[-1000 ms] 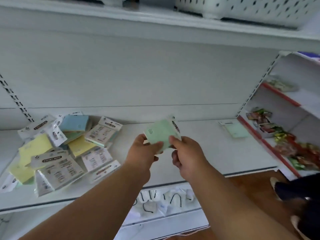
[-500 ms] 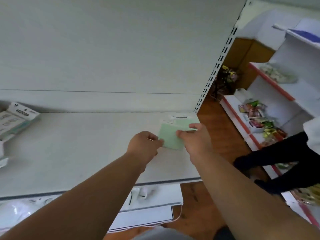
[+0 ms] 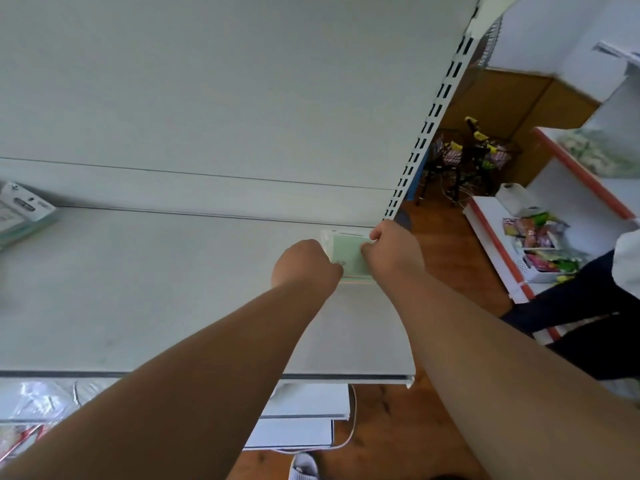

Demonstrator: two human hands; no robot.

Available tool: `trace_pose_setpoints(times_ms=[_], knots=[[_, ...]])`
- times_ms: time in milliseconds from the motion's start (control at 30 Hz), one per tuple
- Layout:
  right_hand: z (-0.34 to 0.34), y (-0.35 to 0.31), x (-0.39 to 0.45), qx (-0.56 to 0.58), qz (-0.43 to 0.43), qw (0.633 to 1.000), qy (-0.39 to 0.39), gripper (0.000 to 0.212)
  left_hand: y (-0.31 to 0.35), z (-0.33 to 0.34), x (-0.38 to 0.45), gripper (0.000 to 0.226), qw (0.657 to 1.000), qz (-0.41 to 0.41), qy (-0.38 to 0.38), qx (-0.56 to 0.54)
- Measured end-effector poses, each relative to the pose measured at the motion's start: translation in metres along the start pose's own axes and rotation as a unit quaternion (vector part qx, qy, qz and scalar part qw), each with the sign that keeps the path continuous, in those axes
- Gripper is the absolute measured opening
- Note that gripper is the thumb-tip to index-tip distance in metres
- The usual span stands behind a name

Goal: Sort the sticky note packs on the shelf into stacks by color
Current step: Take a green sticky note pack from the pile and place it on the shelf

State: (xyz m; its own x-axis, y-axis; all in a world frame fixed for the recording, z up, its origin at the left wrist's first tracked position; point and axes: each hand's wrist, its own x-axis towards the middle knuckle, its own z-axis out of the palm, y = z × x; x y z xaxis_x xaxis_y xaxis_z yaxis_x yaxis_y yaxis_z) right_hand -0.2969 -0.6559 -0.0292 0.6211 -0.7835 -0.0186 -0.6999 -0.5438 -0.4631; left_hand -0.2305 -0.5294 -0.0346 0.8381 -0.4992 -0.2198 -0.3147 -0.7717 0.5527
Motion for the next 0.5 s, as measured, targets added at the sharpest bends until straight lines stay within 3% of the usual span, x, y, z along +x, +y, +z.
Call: trace_pose_setpoints(times_ms=[100,267,500], knots=[[0.0,-0.007,-0.006,-0.024,-0.043,0.999,0.019,0.022,-0.004,-0.002,-0.008,0.025,0.999,-0.003,0.026,-0.024],[0.007,-0.041,-0.031,0.028,-0.112,0.993,0.01,0.021,-0.04,-0.023,-0.027,0.018,0.997,-0.004,0.051,-0.059],[0.053,-0.159,-0.076,0.082,-0.188,0.978,-0.04,0.013,-0.158,-0.104,-0.045,0.017,0.99,-0.045,0.121,-0.05]])
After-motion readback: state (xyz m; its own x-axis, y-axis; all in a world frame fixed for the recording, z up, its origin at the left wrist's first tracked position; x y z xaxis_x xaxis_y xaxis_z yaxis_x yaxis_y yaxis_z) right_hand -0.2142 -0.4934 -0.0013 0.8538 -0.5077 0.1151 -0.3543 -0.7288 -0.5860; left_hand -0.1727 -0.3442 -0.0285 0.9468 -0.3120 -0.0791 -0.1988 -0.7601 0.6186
